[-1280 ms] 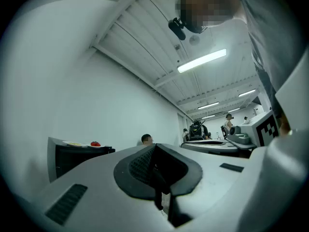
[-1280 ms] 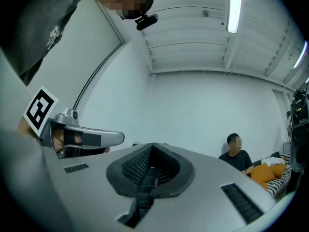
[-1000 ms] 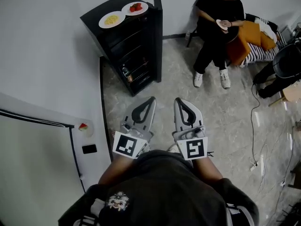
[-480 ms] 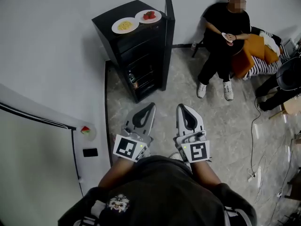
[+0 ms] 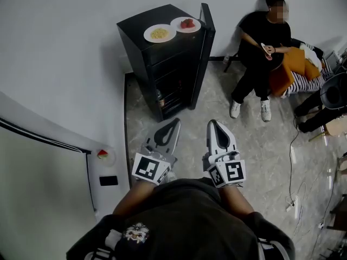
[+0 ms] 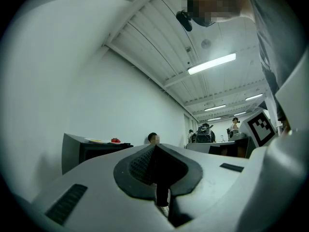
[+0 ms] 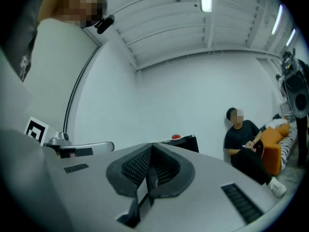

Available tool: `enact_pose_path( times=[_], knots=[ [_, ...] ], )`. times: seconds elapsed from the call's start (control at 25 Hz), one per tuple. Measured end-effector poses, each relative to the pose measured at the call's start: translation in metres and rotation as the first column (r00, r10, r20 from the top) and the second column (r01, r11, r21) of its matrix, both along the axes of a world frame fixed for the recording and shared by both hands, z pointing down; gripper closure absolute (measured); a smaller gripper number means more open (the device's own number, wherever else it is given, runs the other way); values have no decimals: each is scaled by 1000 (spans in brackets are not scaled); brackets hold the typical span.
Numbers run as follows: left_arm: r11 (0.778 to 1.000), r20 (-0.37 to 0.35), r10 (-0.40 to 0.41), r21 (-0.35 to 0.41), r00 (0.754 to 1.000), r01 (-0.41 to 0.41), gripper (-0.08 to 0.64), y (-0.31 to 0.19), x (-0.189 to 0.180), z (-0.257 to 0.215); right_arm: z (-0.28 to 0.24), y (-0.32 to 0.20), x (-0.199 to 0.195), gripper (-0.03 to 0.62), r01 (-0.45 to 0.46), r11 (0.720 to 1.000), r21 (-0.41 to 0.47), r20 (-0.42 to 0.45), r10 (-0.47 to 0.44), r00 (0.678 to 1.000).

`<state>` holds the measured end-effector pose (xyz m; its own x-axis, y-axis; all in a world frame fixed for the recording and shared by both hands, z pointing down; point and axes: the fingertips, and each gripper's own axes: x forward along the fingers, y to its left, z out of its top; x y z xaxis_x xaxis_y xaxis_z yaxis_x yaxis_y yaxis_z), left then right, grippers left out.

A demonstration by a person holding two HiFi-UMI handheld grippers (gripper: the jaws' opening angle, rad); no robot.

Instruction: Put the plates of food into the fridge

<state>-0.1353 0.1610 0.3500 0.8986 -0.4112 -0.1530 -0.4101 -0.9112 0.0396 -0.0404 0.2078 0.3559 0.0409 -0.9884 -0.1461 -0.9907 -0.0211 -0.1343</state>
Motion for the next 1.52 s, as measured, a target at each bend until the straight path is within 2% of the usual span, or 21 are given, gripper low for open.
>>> enact_pose_path(
  times=[0.12,0.2,0.32,0.4,0.52,0.76,1.08,1.52],
  knots=[
    [1000,6,1,-15,1000,-1,537,-9,-11,5,-2,-7,-12,568,-30,999,-13,-132,28,991],
    [1000,15,-1,-14,1000,1,537,-12,-17,8,-3,-12,-21,568,-32,999,-24,-181,27,983],
    [1000,-1,-9,2,1000,9,537,-12,-24,5,-3,-17,-31,568,-21,999,-39,-204,12,979],
    [999,-19,-23,41,1000,24,537,-11,-26,-2,-2,-19,-34,568,-12,999,-45,-212,2,977],
    [995,-4,-38,95,999,38,537,-11,-23,-4,3,-24,-37,568,9,999,-51,-226,-20,974],
    [988,41,-57,145,998,50,537,-20,-5,2,-1,-42,-34,568,40,999,-6,-256,-40,966],
    [992,53,-82,96,995,77,537,-58,39,6,4,-79,19,568,38,999,-6,-229,-39,973],
    [991,86,-134,35,987,131,537,-122,113,20,14,-146,100,568,85,996,-13,-195,-86,977]
  ],
)
